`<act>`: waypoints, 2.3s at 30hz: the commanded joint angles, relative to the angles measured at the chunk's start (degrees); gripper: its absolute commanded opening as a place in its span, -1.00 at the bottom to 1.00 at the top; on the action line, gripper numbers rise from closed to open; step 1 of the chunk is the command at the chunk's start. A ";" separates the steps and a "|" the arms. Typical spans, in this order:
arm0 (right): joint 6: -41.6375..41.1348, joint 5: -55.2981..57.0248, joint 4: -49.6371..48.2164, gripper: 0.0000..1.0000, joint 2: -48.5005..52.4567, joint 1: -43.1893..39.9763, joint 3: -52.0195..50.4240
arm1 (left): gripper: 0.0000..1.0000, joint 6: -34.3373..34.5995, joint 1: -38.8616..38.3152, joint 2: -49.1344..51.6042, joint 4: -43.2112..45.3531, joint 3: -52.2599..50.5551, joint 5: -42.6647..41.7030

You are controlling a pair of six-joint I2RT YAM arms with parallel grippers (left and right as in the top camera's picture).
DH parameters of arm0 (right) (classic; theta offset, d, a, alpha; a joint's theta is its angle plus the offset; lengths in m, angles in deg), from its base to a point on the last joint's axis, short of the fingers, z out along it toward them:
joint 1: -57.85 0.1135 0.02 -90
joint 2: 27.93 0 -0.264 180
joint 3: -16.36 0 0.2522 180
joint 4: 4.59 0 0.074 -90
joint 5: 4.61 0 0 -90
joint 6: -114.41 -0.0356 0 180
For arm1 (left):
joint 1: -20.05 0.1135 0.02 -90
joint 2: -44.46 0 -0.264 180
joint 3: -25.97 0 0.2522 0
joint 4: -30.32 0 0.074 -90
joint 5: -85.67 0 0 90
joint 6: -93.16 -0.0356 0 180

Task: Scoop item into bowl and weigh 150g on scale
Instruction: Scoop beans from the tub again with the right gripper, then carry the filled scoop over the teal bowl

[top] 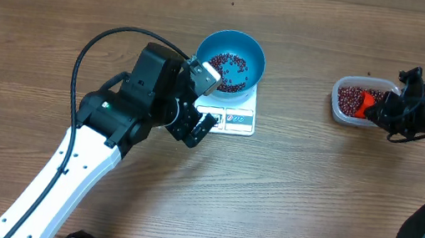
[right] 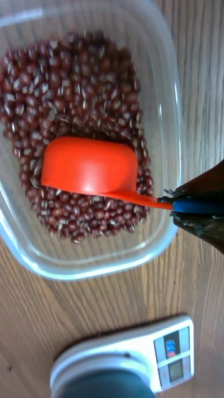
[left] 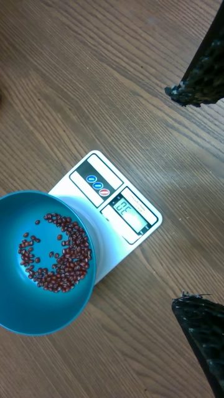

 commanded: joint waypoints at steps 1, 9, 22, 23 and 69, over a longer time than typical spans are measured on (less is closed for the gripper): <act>-1.70 -5.88 0.11 -0.92 0.15 0.37 -0.68 | 0.99 0.81 -0.11 -0.72 0.15 1.31 -0.04; -1.95 -11.10 0.39 -0.92 0.87 -2.25 -0.79 | 0.99 0.81 -0.13 -0.72 0.15 1.31 -0.04; -2.49 -21.64 0.07 -0.92 1.22 -13.00 -0.83 | 0.99 0.81 -0.11 -0.72 0.13 1.31 -0.04; -2.49 -22.25 0.22 -0.92 1.22 -13.68 -0.83 | 0.99 0.81 -0.13 -0.72 0.15 1.31 -0.04; 2.93 -50.25 6.64 -0.93 1.22 -9.38 -0.81 | 0.99 0.81 -0.13 -0.72 0.13 1.31 -0.04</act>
